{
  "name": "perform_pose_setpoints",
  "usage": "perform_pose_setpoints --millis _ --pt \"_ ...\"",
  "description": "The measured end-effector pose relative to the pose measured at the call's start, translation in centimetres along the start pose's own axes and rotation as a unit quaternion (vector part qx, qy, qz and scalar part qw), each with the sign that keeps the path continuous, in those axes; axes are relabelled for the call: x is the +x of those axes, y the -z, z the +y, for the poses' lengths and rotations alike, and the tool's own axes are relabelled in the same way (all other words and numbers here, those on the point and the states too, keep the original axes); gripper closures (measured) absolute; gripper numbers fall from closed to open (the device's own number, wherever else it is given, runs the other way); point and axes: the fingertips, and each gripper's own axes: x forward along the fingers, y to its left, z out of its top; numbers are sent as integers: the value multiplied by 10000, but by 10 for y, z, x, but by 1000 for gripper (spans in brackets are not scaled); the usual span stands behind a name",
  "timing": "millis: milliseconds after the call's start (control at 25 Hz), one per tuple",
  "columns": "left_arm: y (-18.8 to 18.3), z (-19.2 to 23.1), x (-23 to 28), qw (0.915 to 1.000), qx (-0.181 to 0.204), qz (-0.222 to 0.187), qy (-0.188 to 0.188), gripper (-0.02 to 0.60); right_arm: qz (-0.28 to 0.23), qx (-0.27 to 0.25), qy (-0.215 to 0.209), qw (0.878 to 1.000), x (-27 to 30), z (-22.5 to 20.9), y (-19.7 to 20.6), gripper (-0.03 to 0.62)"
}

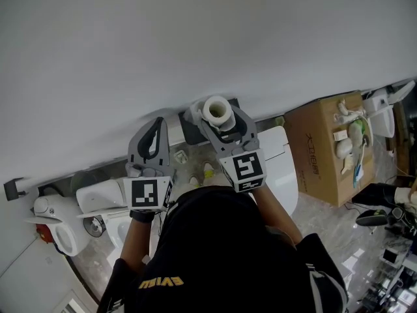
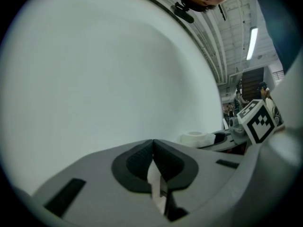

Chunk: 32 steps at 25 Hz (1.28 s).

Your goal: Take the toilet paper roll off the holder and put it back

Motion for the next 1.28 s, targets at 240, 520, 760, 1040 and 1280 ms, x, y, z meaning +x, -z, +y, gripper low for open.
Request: perform_pose_setpoints --millis 240,520,760,1040,1280 --pt "1 14 -9 9997 243 11 -78 571 48 58 -18 10000 -2 1 -1 327" --pt "0 12 -17 9997 231 -43 -53 571 4 158 38 9999 -4 -2 -2 316" --pt "-1 14 -28 9998 191 -70 -70 571 -31 143 148 9998 -11 -2 -7 310" --pt "0 10 -38 9998 152 -86 6 571 15 173 274 9995 -23 0 -6 306" --pt "2 5 -44 9998 131 -99 66 571 41 150 381 9992 -36 2 -5 323"
